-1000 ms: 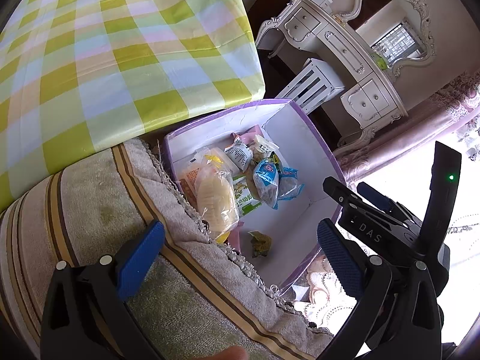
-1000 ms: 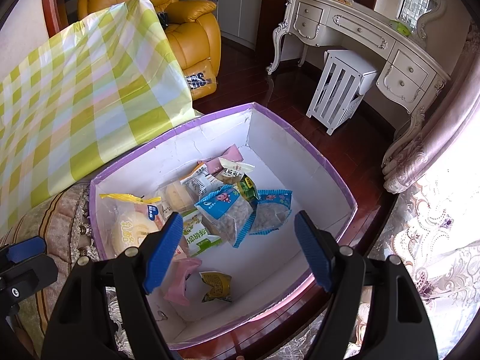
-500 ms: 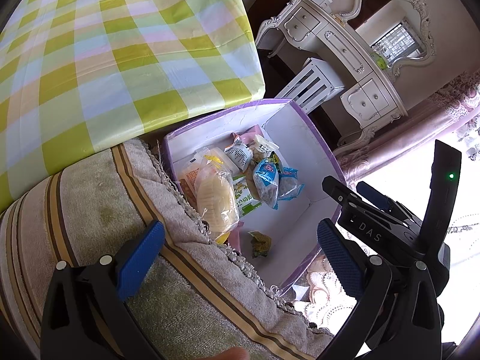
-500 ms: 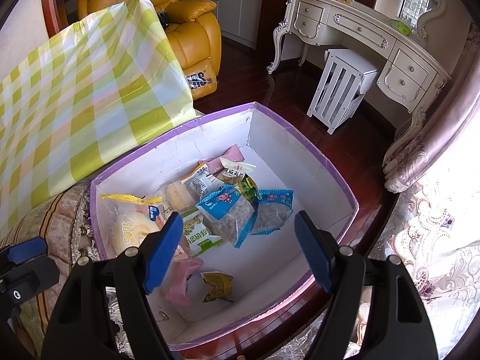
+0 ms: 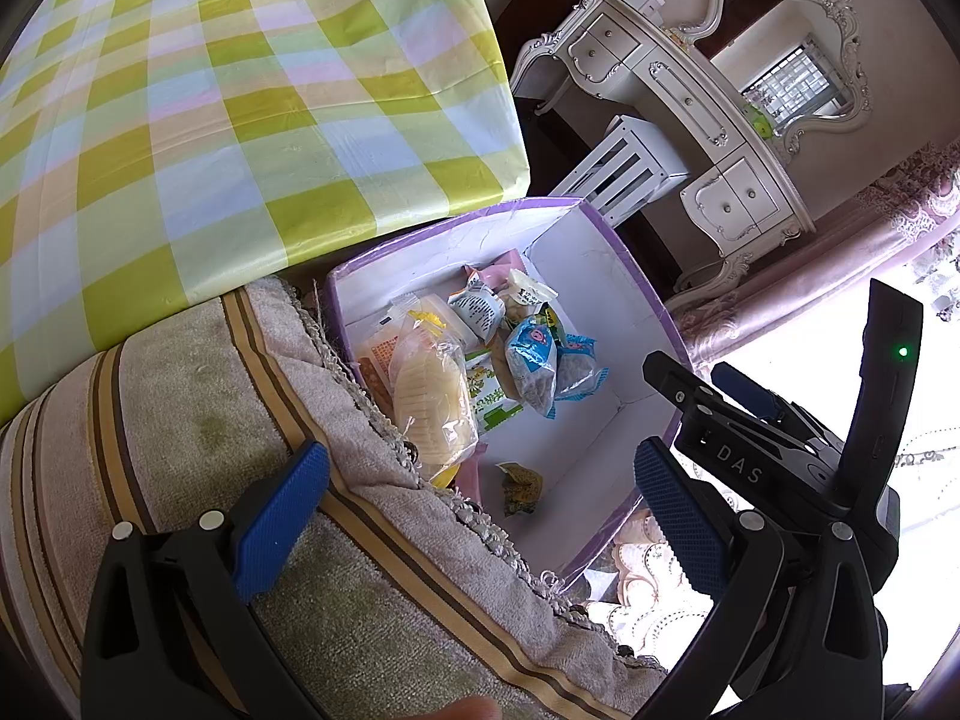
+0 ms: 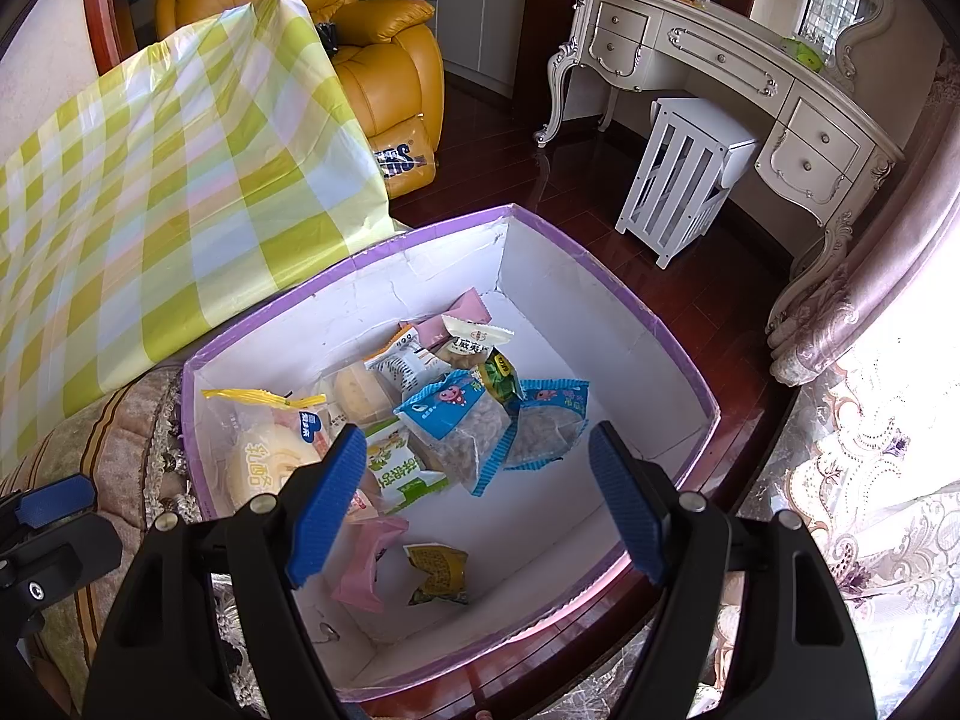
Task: Organize snacks
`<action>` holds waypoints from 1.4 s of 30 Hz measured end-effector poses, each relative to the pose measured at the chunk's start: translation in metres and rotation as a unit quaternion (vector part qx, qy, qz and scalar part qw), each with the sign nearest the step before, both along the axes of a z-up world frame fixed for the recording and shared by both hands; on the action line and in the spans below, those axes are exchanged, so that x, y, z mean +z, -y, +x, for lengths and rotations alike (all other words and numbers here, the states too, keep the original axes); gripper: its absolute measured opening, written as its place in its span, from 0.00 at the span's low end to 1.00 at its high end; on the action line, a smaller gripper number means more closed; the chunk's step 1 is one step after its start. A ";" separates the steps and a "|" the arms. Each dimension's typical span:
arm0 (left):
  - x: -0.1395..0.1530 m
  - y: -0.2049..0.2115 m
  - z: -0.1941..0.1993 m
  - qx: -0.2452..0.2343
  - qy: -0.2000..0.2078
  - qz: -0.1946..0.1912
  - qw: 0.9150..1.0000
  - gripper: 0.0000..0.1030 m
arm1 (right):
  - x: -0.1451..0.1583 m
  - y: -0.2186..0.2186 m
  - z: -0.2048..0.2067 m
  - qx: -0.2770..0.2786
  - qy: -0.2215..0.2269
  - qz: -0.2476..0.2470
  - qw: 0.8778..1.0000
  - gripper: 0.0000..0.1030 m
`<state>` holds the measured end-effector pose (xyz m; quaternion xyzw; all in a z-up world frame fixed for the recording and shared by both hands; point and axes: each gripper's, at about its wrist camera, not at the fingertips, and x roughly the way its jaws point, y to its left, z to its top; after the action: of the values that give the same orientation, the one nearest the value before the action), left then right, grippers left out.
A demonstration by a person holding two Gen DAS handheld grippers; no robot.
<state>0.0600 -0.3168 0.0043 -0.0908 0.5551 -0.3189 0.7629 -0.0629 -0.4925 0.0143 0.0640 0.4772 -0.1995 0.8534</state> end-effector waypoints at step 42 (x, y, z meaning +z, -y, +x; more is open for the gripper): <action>0.003 0.008 -0.004 -0.003 0.022 0.018 1.000 0.96 | -0.003 0.003 -0.001 -0.003 0.001 0.007 1.000 0.74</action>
<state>0.0563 -0.3250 0.0077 -0.0686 0.5442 -0.3134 0.7752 -0.0644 -0.4951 0.0110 0.0721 0.4779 -0.1988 0.8526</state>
